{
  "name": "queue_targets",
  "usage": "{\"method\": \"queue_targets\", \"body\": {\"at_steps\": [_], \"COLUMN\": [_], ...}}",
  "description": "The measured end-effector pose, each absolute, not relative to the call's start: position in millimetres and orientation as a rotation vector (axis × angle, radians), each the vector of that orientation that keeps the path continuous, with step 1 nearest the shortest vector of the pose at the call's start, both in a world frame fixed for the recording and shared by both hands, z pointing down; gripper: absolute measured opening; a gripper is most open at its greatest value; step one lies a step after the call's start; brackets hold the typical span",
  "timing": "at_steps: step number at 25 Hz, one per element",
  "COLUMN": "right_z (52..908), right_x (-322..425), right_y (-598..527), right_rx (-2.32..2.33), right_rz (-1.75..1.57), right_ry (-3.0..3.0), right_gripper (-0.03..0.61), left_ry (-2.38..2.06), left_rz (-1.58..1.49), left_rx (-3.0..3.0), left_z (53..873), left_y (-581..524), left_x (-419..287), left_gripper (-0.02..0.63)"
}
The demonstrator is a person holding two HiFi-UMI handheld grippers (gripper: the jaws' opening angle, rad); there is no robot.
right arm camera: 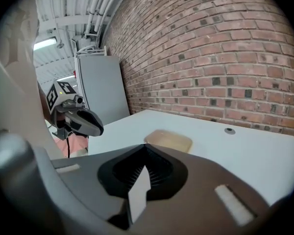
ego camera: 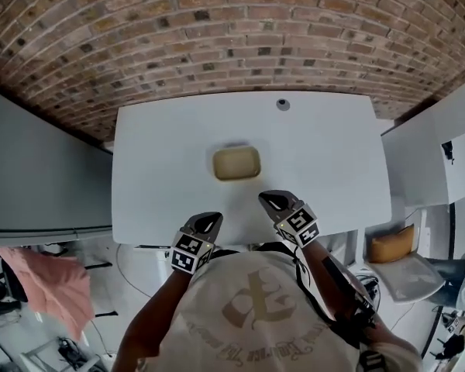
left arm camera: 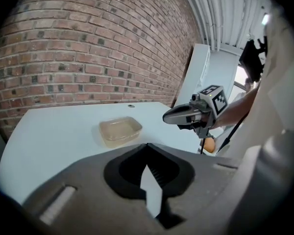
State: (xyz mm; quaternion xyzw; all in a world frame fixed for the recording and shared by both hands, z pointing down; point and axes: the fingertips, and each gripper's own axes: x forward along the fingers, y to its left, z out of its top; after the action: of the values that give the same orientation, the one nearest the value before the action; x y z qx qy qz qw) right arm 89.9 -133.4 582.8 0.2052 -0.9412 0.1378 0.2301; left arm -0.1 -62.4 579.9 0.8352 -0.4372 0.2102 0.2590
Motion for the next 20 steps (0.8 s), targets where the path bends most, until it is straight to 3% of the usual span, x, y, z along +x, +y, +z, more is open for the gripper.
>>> {"method": "queue_targets", "body": {"at_steps": [20], "right_z": [635.7], "right_x": [75.3], "right_y": [-165.4], "right_rx": [0.091], "right_rz": [0.074], "right_ry": [-2.341], "right_gripper": [0.008], "left_ry": [-1.458], "left_rz": [0.46], "left_rx": [1.983], "left_z": [587.4], "left_y": [-32.2], "left_x": [16.1], "left_gripper": [0.003]}}
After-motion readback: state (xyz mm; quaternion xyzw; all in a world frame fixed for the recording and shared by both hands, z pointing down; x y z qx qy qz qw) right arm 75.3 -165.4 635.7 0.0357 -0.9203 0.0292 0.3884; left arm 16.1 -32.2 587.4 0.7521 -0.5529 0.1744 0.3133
